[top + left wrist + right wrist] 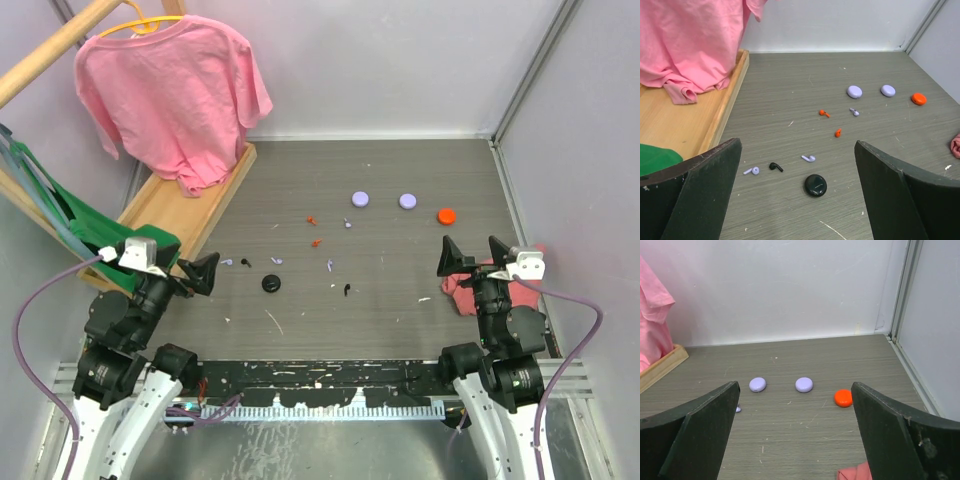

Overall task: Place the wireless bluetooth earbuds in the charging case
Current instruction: Pick up the charging case at the center of the board.

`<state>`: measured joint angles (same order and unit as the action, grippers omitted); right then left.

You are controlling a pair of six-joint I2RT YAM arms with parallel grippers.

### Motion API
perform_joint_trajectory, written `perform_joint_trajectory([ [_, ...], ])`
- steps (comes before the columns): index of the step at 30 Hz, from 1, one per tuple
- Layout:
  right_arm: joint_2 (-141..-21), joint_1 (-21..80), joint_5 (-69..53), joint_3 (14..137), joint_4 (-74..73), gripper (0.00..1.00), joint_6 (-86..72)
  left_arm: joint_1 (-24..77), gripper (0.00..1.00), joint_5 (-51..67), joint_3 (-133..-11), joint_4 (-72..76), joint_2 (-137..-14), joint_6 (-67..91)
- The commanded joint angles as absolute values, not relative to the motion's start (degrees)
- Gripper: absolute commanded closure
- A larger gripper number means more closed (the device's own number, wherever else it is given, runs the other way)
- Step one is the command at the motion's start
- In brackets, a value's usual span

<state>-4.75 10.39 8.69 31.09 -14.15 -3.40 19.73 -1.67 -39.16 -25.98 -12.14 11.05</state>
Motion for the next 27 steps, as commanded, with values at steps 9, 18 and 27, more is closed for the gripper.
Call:
perform_joint_trajectory([
  [9,-6.0,10.5,8.6,33.1,-12.5,0.0,-4.8,19.4,0.02,0.9,-46.9,-29.4,-19.1,15.5],
  [18,-5.5,10.4,8.2,32.3,-12.2,0.0,-5.1,19.3,0.02,5.7,-52.1,-38.7,-34.6,21.6],
  [27,-4.3,10.5,7.8,31.6,-11.8,0.0,-5.2,25.0,0.02,5.4,-51.2,-40.0,-46.5,27.7],
])
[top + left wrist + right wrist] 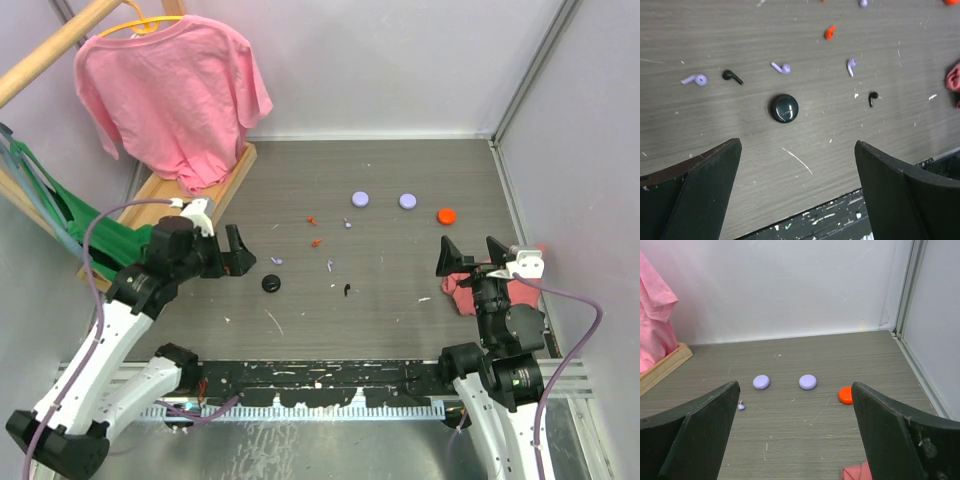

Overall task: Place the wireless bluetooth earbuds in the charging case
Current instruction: Pick up the charging case at the center of the board.

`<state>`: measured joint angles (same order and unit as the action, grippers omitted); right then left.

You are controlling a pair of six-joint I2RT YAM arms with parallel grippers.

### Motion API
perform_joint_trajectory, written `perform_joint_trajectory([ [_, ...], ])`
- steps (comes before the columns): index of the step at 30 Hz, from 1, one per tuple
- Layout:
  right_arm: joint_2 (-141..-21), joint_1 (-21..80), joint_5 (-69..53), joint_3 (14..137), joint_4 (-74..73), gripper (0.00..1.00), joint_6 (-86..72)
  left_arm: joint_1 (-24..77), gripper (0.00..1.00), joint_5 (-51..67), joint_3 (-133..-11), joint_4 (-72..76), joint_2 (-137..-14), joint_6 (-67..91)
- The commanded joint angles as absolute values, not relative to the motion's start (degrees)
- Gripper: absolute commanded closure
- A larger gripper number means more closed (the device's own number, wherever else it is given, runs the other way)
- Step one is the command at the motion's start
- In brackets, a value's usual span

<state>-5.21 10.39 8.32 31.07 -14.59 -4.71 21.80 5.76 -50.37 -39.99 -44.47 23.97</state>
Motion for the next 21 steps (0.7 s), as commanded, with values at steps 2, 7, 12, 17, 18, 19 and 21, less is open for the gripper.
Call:
perform_joint_trajectory([
  [2,-4.2,10.4,8.0,31.4,-11.7,0.0,-5.1,27.7,0.02,2.4,-50.6,-39.1,-48.7,28.7],
  [7,-3.9,10.5,8.0,31.1,-11.4,0.0,-5.1,33.8,0.03,-4.1,-49.0,-36.4,-56.9,30.9],
  [12,-3.6,10.5,7.6,30.9,-11.3,0.0,-5.1,37.3,0.06,-10.0,-48.4,-32.8,-63.6,33.0],
  [17,-2.9,10.5,7.7,30.6,-11.2,0.0,-5.1,39.5,0.11,-14.8,-47.3,-28.0,-69.2,35.3],
  [18,-2.8,10.5,7.7,30.5,-11.2,0.0,-5.1,39.5,0.12,-15.3,-47.2,-26.9,-70.5,35.8],
  [19,-2.8,10.5,7.7,30.6,-11.2,0.0,-5.1,39.8,0.12,-15.9,-47.0,-26.0,-71.8,36.3],
  [21,-2.7,10.5,7.7,30.4,-11.2,0.0,-5.1,40.4,0.12,-17.6,-46.8,-24.5,-75.2,37.1],
])
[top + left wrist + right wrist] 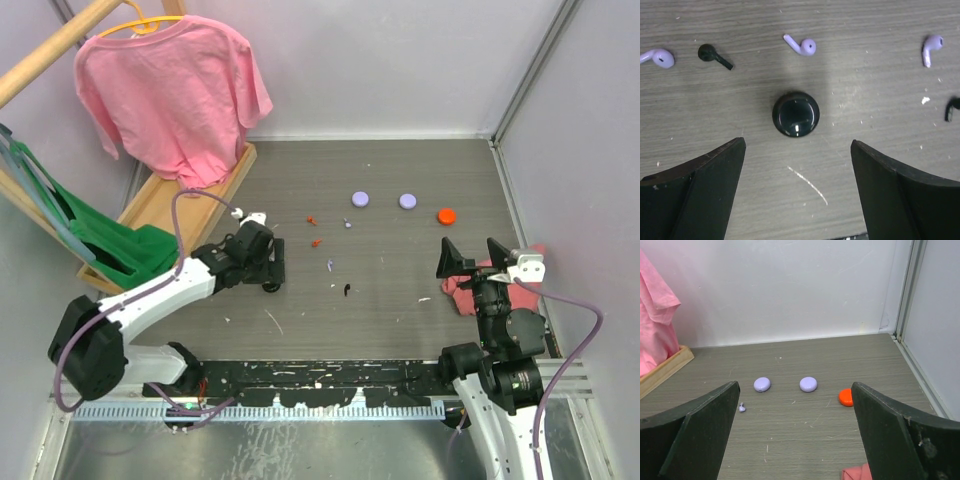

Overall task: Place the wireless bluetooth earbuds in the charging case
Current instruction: Pick up the charging case at the center of the board.

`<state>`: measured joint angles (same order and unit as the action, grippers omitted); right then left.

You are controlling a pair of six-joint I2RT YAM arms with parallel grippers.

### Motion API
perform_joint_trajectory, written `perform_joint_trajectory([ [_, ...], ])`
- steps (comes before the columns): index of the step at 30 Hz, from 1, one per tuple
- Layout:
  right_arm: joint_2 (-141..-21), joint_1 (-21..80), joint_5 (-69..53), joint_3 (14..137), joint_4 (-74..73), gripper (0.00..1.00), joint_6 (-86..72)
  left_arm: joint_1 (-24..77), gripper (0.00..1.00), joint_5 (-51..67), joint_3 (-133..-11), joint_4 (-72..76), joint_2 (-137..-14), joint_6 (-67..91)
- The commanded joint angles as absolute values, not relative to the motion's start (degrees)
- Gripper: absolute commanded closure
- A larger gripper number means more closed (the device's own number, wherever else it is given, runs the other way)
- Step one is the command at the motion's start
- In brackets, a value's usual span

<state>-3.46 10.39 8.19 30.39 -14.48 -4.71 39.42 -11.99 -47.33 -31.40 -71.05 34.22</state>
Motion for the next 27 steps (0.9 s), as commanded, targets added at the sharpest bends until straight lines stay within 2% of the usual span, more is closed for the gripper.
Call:
perform_joint_trajectory([
  [1,-2.7,10.5,7.5,30.5,-11.2,0.0,-5.2,40.7,0.12,-18.4,-46.8,-23.6,-76.5,37.5],
  [4,-2.4,10.5,7.5,30.5,-11.1,0.0,-5.1,40.9,0.12,-19.1,-47.3,-22.6,-80.7,37.9],
  [18,-1.1,10.5,7.3,30.1,-10.9,0.0,-4.8,41.7,0.33,-19.5,-46.6,-19.9,-87.9,38.3],
  [27,-1.3,10.5,6.2,30.2,-10.9,0.0,-4.6,41.9,0.42,-18.9,-45.8,-18.7,-90.3,37.4],
])
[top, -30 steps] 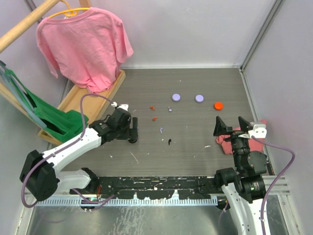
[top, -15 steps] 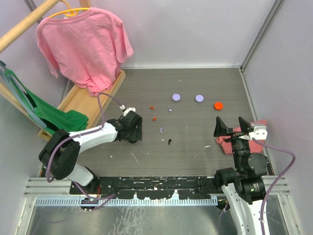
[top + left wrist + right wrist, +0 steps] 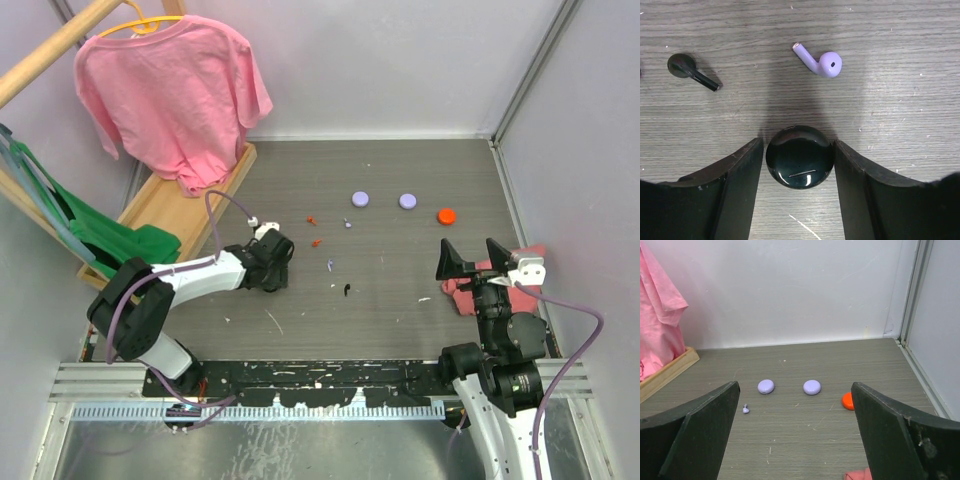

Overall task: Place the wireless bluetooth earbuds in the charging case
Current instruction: Pick up the charging case at the center of the board.

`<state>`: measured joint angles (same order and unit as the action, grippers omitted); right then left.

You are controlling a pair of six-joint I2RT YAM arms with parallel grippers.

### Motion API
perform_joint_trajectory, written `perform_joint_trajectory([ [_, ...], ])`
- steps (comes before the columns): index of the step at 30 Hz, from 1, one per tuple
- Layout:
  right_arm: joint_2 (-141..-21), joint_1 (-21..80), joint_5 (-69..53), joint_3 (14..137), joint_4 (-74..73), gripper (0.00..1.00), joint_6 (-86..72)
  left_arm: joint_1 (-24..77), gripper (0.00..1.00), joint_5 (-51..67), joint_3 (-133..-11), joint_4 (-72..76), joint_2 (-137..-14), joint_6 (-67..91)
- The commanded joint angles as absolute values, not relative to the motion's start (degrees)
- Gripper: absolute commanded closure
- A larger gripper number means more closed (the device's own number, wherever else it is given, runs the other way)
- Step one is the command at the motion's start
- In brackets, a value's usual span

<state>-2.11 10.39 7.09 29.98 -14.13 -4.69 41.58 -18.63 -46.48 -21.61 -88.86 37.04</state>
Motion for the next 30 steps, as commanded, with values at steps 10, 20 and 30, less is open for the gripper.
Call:
perform_joint_trajectory([
  [10,-3.7,10.6,3.3,31.6,-10.8,0.0,-5.0,42.3,0.52,-15.7,-41.7,-16.6,-83.6,33.6],
  [20,-14.7,11.0,-9.4,37.0,-12.1,0.0,-8.9,43.4,0.53,-11.6,-38.0,-10.5,-73.9,23.7],
  [30,-29.7,11.0,-24.1,38.9,-10.5,0.0,-14.0,46.7,0.51,-8.2,-37.5,-4.7,-67.5,12.7],
])
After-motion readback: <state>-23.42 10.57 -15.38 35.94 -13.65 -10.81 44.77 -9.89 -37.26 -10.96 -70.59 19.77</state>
